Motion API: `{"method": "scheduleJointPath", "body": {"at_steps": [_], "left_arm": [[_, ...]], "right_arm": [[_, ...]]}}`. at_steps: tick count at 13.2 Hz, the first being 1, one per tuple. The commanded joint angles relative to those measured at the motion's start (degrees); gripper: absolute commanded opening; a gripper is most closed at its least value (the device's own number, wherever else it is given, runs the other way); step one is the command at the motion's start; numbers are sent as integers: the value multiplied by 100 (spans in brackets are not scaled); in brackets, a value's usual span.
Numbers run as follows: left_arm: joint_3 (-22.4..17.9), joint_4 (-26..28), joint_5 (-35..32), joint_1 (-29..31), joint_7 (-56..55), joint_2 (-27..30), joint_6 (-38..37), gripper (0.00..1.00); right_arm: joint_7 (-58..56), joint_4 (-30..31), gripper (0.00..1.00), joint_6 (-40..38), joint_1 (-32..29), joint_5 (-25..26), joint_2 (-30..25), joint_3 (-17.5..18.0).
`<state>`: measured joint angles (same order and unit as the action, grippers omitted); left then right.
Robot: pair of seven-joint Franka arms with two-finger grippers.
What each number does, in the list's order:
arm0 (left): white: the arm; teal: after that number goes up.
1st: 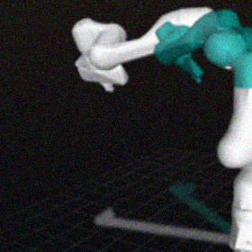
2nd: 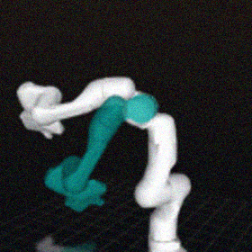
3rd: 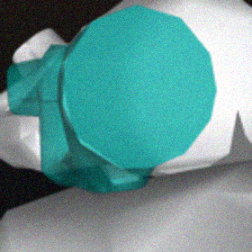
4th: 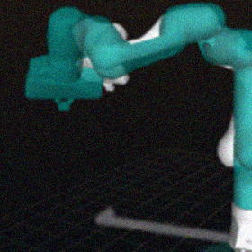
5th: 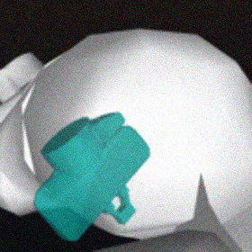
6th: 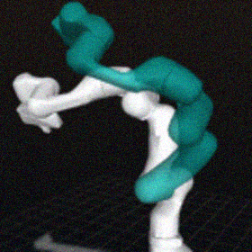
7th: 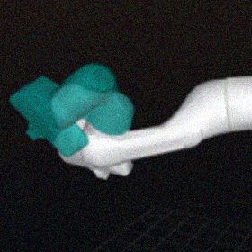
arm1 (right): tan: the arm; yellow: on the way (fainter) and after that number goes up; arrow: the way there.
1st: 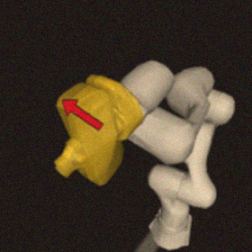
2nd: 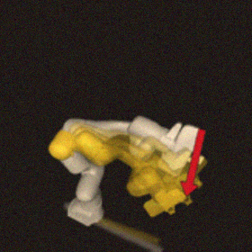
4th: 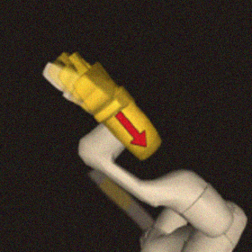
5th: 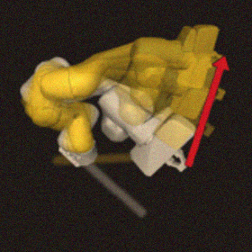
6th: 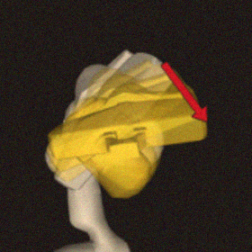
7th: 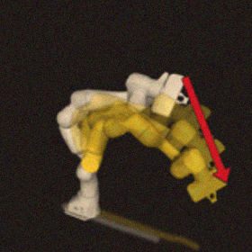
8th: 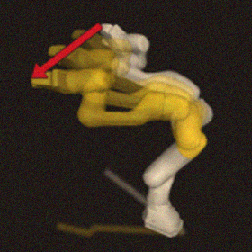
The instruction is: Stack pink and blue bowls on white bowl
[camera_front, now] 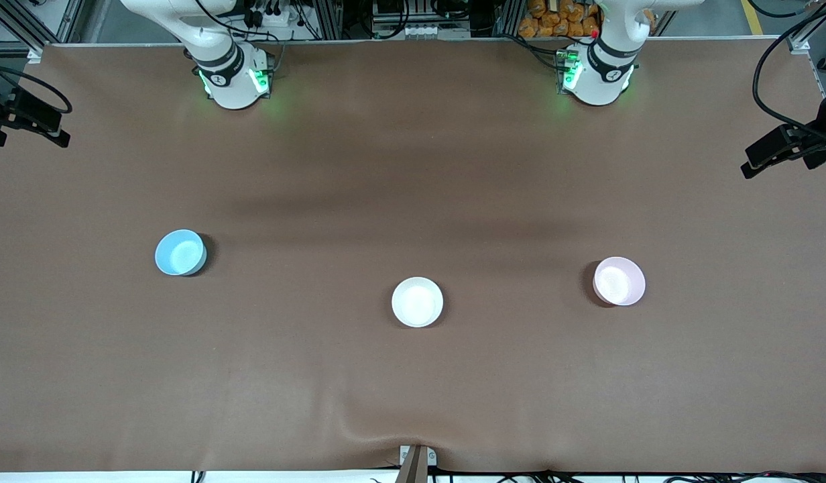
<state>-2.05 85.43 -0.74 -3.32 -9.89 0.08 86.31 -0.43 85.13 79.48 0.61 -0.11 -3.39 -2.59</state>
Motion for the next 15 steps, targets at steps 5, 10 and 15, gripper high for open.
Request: {"method": "scheduleJointPath", "body": {"at_steps": [5, 10, 15], "left_arm": [[-67, -9, 66, -28, 137, 27, -158, 100], [-50, 149, 13, -20, 146, 89, -167, 100], [-50, 167, 56, -28, 154, 89, -132, 100]], "right_arm": [[-27, 29, 100, 15, -96, -103, -21, 48], [-27, 29, 100, 15, -96, -103, -13, 48], [-18, 38, 100, 41, -96, -103, -21, 48]]}}
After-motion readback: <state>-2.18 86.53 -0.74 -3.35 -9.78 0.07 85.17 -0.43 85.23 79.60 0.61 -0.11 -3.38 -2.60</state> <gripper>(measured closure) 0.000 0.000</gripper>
